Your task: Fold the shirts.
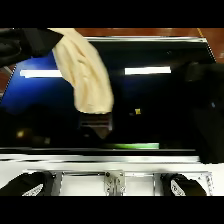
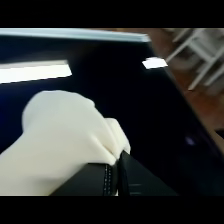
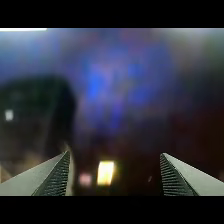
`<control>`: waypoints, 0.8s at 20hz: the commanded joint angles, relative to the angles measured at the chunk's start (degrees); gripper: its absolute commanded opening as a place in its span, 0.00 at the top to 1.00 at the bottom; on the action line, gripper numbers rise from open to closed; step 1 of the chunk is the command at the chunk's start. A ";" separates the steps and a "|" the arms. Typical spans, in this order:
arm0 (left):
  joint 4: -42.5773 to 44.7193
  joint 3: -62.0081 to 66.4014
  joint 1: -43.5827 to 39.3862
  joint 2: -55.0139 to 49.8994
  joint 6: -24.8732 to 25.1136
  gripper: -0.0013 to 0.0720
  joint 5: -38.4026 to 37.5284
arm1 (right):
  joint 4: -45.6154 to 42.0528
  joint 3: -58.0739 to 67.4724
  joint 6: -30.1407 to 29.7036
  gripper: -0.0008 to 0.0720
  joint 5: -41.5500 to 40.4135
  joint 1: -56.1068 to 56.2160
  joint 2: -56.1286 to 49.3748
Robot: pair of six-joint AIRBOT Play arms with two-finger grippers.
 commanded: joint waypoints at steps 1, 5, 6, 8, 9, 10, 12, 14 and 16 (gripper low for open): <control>0.55 -3.37 -8.96 0.28 -0.90 0.93 3.23 | -1.97 2.91 1.31 0.05 1.42 -0.04 4.39; 6.05 -12.33 -10.58 -4.57 -5.46 0.93 2.95 | -2.40 1.38 2.49 0.05 17.73 0.02 3.15; 7.26 -15.47 -10.58 -5.60 -7.23 0.93 2.82 | -2.38 -0.85 2.47 0.05 20.31 0.02 2.56; 7.19 -22.53 -10.60 -7.72 -10.03 0.93 2.51 | -1.77 -7.67 2.60 0.05 19.87 0.02 2.21; 7.19 -25.70 -10.51 -8.72 -12.28 0.92 2.49 | -0.37 -11.65 2.86 0.05 18.05 0.02 2.21; 6.60 -27.71 -10.19 -9.53 -13.60 0.64 1.97 | 2.03 -16.15 3.50 0.05 15.63 0.02 2.21; 5.86 -28.39 -8.07 -10.49 -14.82 0.00 -3.45 | 8.33 -24.17 3.67 0.05 11.02 0.02 2.21; 5.92 -28.39 -3.93 -10.10 -9.22 0.00 -11.80 | 11.06 -28.98 3.54 0.05 8.28 0.02 2.21; 5.92 -29.11 1.88 -10.08 -2.14 0.00 -21.11 | 9.38 -30.77 3.37 0.04 7.54 -0.04 2.21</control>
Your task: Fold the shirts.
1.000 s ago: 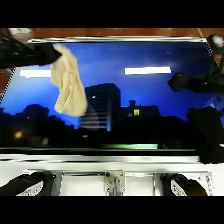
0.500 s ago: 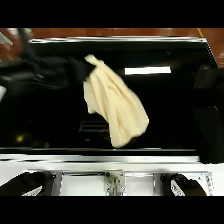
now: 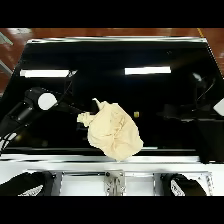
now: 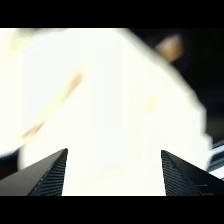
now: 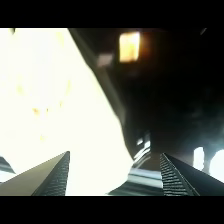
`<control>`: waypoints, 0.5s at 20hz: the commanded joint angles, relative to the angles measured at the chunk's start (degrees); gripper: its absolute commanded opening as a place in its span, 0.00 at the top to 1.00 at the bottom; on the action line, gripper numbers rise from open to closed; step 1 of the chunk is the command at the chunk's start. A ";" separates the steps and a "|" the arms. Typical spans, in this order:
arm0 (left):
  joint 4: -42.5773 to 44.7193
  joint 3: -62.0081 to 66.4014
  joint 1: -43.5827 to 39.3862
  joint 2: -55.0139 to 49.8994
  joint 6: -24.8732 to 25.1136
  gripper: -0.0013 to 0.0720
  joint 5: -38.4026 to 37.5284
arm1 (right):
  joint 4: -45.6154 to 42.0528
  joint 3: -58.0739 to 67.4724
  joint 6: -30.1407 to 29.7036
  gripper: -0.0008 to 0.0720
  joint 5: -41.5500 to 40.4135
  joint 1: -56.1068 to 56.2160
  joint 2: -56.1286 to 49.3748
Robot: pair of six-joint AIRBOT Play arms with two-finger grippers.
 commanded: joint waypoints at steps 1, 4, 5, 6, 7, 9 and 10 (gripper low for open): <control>-0.11 -3.06 8.90 -0.33 9.01 0.00 -15.67 | 0.26 -5.38 -0.48 0.05 -2.34 -0.04 -0.04; -6.34 -10.95 16.04 -0.31 13.07 0.00 -16.90 | -3.04 -5.49 -1.20 0.05 0.52 -0.04 -0.72; -10.08 -14.69 17.18 -0.31 14.53 0.00 -15.15 | -2.36 -5.77 -1.99 0.05 1.38 -0.04 -1.51; -13.38 -18.49 17.38 -0.35 15.63 0.00 -12.59 | -1.38 -6.32 -2.75 0.05 2.38 -0.04 -2.47; -16.17 -21.86 17.16 -0.42 16.28 0.00 -9.55 | -0.02 -7.28 -3.65 0.05 3.13 -0.04 -3.69; -21.09 -27.52 16.24 -1.03 18.49 0.01 -2.69 | 2.69 -10.29 -5.20 0.05 3.45 -0.04 -7.04; -23.06 -29.16 15.82 -1.77 18.53 0.01 0.22 | 3.76 -11.80 -5.55 0.05 3.08 -0.04 -8.90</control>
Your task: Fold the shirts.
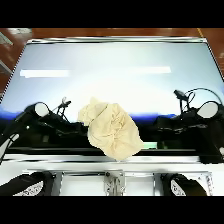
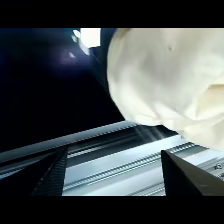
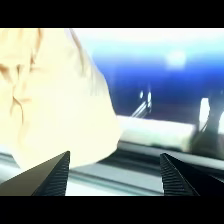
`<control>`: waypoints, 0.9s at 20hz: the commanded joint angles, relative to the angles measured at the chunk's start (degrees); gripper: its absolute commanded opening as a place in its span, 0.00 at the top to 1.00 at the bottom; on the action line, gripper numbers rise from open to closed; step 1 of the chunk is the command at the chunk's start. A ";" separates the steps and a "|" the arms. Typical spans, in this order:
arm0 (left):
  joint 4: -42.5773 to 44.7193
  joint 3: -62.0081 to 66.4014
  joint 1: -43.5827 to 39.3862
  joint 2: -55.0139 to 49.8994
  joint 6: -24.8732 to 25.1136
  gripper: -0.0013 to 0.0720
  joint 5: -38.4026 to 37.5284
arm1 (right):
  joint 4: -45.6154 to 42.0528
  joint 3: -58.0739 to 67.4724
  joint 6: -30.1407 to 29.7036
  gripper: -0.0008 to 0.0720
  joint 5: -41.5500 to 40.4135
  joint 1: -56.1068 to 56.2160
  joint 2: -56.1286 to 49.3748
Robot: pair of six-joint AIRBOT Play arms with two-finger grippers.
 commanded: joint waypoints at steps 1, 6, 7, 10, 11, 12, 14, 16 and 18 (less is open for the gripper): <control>-10.49 -7.91 -0.02 -2.03 3.89 0.01 9.97 | 4.20 -4.48 -2.16 0.05 0.83 -0.04 -5.75; -20.33 -7.93 -3.96 -8.15 8.13 0.01 18.67 | 11.56 -5.66 -4.50 0.04 2.58 0.02 -12.63; -20.83 -7.93 -4.68 -9.09 8.13 0.01 19.93 | 11.43 -5.73 -4.50 0.04 2.62 0.02 -12.74; -21.14 -7.93 -6.08 -10.51 8.07 0.43 22.64 | 9.35 -6.23 -4.28 0.04 3.69 0.02 -12.74; -21.42 -7.91 -6.23 -10.45 7.93 0.72 23.63 | 8.98 -7.19 -4.02 0.04 3.80 0.11 -12.74; -21.70 -7.85 -6.23 -10.36 7.98 0.82 24.00 | 8.98 -8.52 -3.98 0.04 3.65 0.28 -12.74; -21.68 -7.28 -6.23 -9.94 9.73 0.93 23.52 | 9.66 -12.00 -3.56 0.04 2.08 1.81 -12.74; -21.53 -6.67 -6.23 -8.81 11.13 0.93 22.95 | 10.93 -14.84 -3.30 0.04 -1.81 5.29 -12.74; -21.31 -6.36 -6.23 -6.73 11.15 0.93 22.95 | 10.73 -16.55 -0.48 0.04 -7.78 8.52 -12.74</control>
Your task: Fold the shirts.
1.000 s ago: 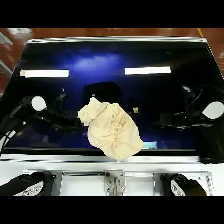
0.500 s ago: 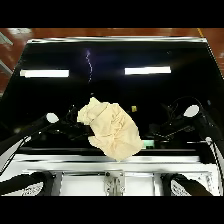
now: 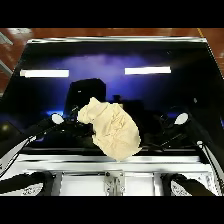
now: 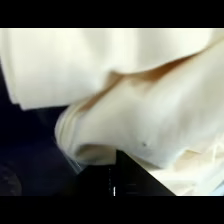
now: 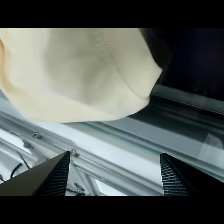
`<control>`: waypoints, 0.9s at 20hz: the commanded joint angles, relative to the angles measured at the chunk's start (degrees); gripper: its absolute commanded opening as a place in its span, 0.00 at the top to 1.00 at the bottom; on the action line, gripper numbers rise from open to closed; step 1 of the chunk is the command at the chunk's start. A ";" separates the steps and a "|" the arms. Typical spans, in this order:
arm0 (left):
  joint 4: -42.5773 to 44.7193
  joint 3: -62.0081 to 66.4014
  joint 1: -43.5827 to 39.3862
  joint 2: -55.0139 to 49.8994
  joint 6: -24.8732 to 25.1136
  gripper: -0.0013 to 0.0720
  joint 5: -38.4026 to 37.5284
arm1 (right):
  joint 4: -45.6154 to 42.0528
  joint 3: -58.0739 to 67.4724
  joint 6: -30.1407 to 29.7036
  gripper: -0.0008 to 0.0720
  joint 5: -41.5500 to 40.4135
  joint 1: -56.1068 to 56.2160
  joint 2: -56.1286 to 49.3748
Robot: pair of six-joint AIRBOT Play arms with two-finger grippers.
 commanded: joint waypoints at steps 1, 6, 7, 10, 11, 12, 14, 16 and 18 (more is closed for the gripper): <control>-0.17 0.55 -0.13 2.91 1.14 0.93 0.33 | 0.52 -3.41 4.46 0.04 -9.73 4.76 -0.04; -0.44 0.59 -0.13 9.09 1.11 0.93 0.37 | 8.11 -3.45 8.66 0.05 -18.78 9.33 -5.14; -0.44 0.59 -0.15 10.12 1.11 0.93 0.37 | 10.86 -3.45 8.50 0.12 -20.33 10.25 -6.69; -0.13 1.01 -0.09 13.38 3.80 0.93 0.52 | 15.98 -2.80 5.75 0.91 -22.03 10.71 -7.15; 0.59 1.92 -0.07 14.95 5.07 0.93 0.35 | 16.37 -1.40 1.90 0.91 -20.98 10.40 -5.75; 2.16 3.61 -0.07 16.63 6.03 0.93 -0.09 | 16.11 0.79 -1.01 0.91 -19.45 10.03 -3.50; 5.62 10.27 -0.07 20.72 10.25 0.93 -3.74 | 15.89 6.93 -6.25 0.91 -17.05 8.87 3.19; 9.94 20.98 -0.07 24.90 11.39 0.93 -8.48 | 15.41 16.76 -8.61 0.91 -16.79 6.14 12.66; 10.73 33.70 -0.07 28.28 9.97 0.93 -10.19 | 15.43 27.93 -7.58 0.91 -19.89 1.51 21.16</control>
